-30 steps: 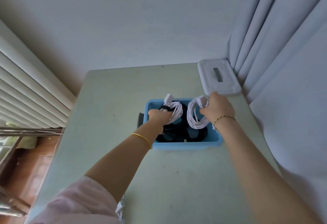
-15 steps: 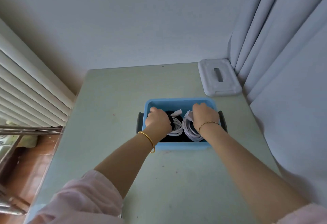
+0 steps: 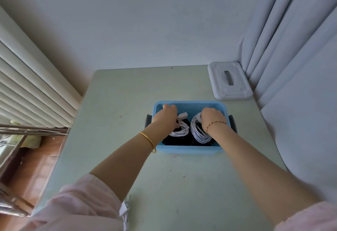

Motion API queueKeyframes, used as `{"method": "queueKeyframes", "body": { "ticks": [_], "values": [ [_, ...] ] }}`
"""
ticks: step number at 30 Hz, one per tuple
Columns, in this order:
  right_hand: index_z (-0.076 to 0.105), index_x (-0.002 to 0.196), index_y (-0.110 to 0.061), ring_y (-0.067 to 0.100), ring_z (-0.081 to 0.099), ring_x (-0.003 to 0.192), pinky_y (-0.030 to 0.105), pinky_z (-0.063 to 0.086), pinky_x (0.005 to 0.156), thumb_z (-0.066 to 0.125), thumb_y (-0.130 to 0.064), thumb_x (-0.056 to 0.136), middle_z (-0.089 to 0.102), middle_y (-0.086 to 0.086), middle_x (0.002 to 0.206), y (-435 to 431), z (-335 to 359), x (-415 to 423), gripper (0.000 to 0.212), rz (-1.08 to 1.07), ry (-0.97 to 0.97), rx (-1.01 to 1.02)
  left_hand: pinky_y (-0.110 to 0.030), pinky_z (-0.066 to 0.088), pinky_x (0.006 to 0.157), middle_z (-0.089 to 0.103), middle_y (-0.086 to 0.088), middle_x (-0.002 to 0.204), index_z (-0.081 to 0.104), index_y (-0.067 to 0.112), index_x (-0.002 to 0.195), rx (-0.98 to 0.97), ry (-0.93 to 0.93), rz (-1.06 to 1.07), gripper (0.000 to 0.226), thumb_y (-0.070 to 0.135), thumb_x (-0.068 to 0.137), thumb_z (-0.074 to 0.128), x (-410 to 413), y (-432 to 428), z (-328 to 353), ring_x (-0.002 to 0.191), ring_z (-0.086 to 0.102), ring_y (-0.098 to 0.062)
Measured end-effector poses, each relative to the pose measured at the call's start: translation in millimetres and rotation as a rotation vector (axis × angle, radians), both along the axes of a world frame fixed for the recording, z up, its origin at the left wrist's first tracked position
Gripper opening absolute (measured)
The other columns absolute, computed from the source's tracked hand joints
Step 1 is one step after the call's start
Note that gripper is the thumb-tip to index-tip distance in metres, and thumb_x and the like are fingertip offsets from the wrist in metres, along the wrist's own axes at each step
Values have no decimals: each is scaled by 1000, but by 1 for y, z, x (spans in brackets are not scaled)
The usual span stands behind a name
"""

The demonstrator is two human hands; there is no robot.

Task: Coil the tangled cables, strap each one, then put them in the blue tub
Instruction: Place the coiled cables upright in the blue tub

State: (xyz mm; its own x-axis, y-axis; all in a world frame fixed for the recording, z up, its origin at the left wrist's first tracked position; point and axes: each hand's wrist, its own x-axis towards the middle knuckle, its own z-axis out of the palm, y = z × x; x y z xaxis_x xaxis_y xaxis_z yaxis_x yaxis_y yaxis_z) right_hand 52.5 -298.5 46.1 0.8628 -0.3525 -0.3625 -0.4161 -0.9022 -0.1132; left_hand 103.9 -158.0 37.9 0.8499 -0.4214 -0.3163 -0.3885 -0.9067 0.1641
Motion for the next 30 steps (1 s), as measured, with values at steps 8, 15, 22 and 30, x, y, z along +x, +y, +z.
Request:
{"method": "queueKeyframes", "body": {
  "ticks": [8,15,22,30],
  "values": [
    [56,109,-10,28,59,93,38,49,79,42,-9,95,59,9,109,118,37,-31,20,496,-422,251,-31,44,70,60,-10,100,59,9,101,-507,-176,313,16,9,89,49,-15,115,28,82,56,-26],
    [53,124,-14,29,53,110,36,45,91,50,-20,91,53,9,123,227,-51,-78,34,917,98,338,-25,48,58,59,-10,110,58,11,116,0,394,426,32,6,84,57,-80,256,-12,72,53,-20],
    [56,120,-20,29,42,118,36,40,89,56,-20,87,48,7,125,254,-96,-116,32,1033,123,117,-31,45,79,55,-12,125,51,11,128,353,501,193,53,27,81,70,-139,280,-54,99,56,-26],
    [63,103,-17,25,55,103,30,43,72,53,-15,88,64,4,105,199,-82,-104,18,723,22,323,-23,36,57,57,-5,93,59,7,104,193,385,36,23,21,86,60,-123,262,-50,82,50,-19]
  ]
}}
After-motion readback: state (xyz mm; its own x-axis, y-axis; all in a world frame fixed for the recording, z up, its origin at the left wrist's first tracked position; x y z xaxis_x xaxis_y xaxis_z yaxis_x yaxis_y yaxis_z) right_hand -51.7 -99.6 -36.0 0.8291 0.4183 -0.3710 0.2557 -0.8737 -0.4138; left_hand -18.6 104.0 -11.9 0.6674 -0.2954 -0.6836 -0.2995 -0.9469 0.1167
